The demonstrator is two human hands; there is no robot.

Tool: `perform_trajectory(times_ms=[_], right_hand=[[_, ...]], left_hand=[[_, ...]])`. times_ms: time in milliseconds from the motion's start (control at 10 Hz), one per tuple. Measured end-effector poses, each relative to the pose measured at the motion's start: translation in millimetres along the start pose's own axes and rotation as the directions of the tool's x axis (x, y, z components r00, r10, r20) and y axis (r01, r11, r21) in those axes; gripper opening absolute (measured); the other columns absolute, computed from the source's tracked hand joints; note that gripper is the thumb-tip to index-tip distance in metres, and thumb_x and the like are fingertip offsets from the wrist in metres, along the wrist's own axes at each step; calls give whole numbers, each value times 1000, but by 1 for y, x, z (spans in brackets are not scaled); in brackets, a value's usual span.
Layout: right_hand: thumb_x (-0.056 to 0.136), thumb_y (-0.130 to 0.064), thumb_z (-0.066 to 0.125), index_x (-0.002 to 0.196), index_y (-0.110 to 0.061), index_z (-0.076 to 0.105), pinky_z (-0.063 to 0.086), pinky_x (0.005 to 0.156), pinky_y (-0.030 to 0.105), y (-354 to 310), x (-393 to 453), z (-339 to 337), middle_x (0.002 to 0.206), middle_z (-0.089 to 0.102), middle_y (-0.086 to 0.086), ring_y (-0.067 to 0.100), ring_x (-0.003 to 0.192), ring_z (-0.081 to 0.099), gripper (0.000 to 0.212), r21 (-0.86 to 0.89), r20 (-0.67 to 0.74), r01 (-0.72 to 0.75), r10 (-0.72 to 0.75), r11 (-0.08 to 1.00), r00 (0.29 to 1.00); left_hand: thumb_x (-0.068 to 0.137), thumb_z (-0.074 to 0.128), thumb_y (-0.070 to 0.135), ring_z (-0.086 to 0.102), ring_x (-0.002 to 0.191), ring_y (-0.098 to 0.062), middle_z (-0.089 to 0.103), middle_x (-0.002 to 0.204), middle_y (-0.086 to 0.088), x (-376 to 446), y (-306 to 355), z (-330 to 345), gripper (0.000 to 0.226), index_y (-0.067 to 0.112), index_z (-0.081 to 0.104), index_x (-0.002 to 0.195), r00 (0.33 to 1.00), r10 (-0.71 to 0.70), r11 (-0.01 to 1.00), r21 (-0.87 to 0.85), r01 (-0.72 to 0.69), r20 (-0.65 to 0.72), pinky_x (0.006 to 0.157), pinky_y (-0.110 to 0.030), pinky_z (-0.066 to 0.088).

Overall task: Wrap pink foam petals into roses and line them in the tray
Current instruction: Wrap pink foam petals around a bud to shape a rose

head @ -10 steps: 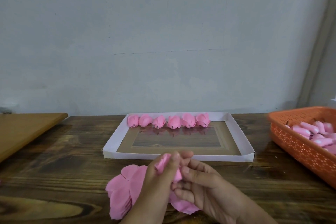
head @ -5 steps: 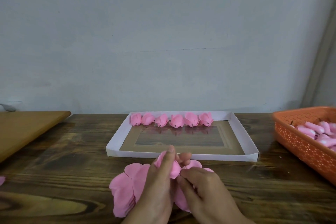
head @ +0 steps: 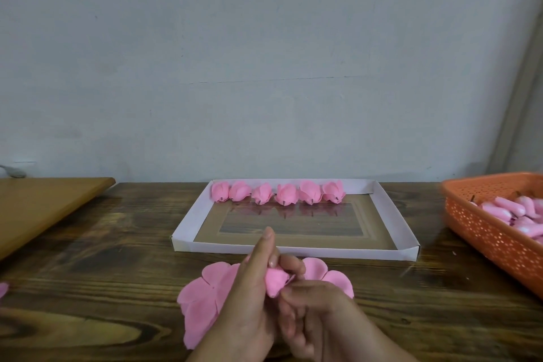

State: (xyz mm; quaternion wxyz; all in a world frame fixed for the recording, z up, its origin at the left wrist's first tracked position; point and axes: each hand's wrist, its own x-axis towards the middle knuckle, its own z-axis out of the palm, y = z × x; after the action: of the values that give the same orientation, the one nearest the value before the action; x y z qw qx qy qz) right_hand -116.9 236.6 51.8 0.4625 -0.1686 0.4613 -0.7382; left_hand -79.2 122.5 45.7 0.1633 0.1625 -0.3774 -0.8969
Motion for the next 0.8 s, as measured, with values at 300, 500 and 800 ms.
perform_trajectory(times_ms=[300, 500, 800], right_hand=[[98, -40, 32, 94, -31, 50, 46, 80, 21, 19, 2, -10, 93, 55, -12, 1, 91, 49, 21, -979, 118, 188, -525, 81, 843], [75, -36, 63, 45, -23, 61, 41, 58, 20, 10, 0, 6, 62, 57, -14, 2, 64, 55, 32, -548, -82, 212, -304, 809, 949], [100, -35, 42, 92, -39, 63, 41, 72, 7, 30, 6, 1, 102, 60, -27, -7, 94, 56, 23, -631, -244, 186, -420, 753, 874]], left_hand=[[75, 72, 47, 65, 64, -22, 67, 66, -8, 3, -6, 2, 51, 18, 46, 42, 991, 1, 995, 94, 12, -136, 74, -34, 51], [56, 81, 51, 64, 56, -17, 62, 60, -3, -3, 1, 1, 51, 20, 43, 45, 998, -62, 997, -43, 62, -17, 57, -30, 58], [77, 74, 49, 68, 54, -19, 66, 64, -5, 2, 1, -3, 52, 21, 42, 46, 984, -43, 999, 9, 45, -171, 46, -27, 55]])
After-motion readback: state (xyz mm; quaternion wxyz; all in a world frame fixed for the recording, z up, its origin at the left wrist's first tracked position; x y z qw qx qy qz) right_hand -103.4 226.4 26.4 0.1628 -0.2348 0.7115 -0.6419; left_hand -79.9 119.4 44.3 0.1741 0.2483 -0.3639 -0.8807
